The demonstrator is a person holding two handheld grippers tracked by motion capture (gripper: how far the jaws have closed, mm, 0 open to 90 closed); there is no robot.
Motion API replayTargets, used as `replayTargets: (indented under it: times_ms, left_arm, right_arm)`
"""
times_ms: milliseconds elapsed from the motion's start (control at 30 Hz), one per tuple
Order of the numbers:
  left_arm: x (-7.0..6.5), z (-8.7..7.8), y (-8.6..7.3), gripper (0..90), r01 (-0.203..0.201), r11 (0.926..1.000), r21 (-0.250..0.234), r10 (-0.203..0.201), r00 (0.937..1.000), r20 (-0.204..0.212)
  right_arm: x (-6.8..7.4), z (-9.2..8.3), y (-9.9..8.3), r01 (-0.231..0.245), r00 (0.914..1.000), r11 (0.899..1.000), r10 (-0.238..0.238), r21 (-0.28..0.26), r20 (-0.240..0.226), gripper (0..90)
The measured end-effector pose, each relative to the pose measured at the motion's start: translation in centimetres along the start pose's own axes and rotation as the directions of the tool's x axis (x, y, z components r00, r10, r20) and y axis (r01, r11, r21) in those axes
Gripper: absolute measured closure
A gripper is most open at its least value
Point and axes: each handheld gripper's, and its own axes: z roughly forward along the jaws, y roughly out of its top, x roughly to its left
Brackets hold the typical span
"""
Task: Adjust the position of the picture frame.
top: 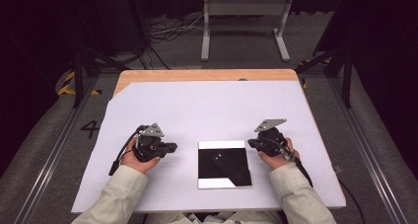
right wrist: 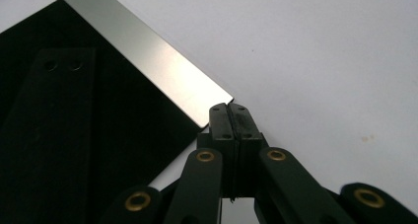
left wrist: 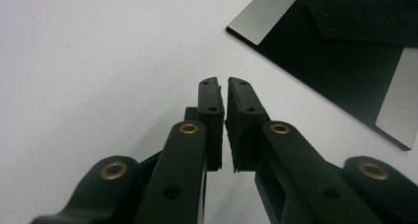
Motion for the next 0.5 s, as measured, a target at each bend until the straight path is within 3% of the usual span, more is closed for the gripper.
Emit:
replayTargets:
  times_ms: [167,367,500]
  left_arm:
    - [0.0,-0.4,0.3,85.5,-0.021,0.9998,0.002,0.021,0.9958,-0.089]
    - [0.7,-0.8,0.3,85.5,0.004,0.9996,-0.027,-0.007,0.9946,-0.104]
    - [1.0,-0.5,0.6,85.3,0.006,0.9994,-0.035,-0.010,0.9946,-0.103]
  right_arm:
    - [-0.3,-1.9,-0.7,0.014,0.9997,1.000,-0.014,0.004,-0.020,89.5]
    - [-1.1,-3.7,-1.2,-0.005,0.9999,1.000,0.005,-0.029,-0.011,86.7]
    - [-1.2,-4.4,-1.5,-0.007,0.9999,0.999,0.007,-0.037,-0.008,79.5]
